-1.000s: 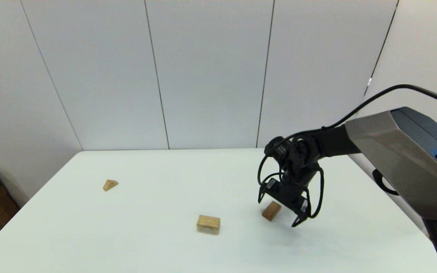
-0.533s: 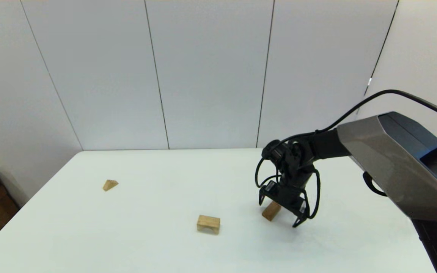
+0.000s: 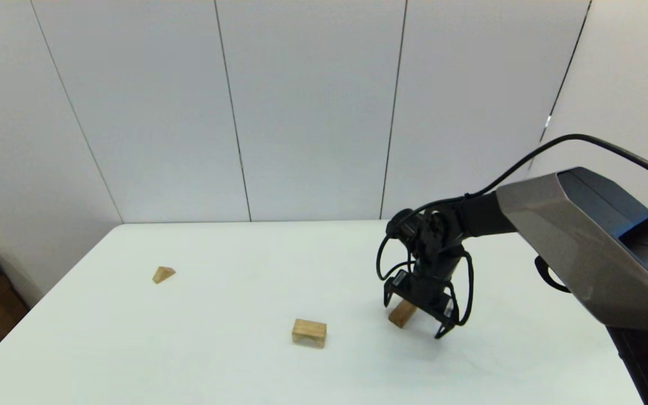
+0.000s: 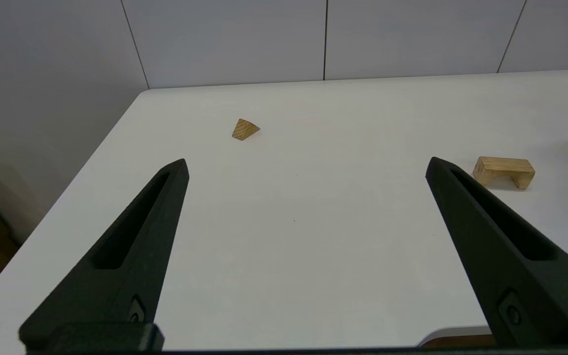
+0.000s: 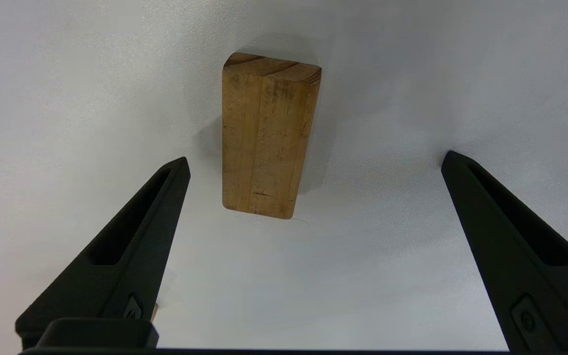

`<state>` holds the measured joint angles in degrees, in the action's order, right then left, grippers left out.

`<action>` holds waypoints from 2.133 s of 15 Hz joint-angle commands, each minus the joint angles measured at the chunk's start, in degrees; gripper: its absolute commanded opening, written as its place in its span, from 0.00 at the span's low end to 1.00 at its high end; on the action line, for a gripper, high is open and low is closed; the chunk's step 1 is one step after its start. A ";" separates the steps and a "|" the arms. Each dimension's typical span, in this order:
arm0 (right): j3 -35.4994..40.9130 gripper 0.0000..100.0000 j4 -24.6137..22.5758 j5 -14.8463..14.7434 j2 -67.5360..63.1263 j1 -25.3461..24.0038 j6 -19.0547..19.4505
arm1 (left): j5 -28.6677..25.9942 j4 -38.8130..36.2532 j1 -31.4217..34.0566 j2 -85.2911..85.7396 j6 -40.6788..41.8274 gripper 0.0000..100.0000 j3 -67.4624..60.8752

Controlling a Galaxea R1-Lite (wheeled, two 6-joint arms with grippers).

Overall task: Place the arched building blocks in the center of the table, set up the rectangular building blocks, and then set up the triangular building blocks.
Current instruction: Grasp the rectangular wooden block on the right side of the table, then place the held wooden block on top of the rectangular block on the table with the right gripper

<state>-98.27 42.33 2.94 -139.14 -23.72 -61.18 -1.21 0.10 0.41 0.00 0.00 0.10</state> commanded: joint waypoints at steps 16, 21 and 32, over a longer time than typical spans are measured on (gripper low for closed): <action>0.53 0.00 2.67 -1.80 10.56 -0.97 3.09 | -0.02 -0.01 0.02 0.00 0.00 1.00 -0.01; 1.41 0.00 5.93 -1.80 27.52 -4.75 22.25 | -0.02 -0.01 0.02 0.00 0.00 1.00 -0.01; 1.06 0.00 9.62 1.90 24.09 -12.22 87.46 | -0.02 -0.01 0.02 -0.09 0.00 1.00 -0.01</action>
<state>-96.94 51.57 4.84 -113.01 -34.61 17.63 -1.21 0.10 0.41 0.00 0.00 0.10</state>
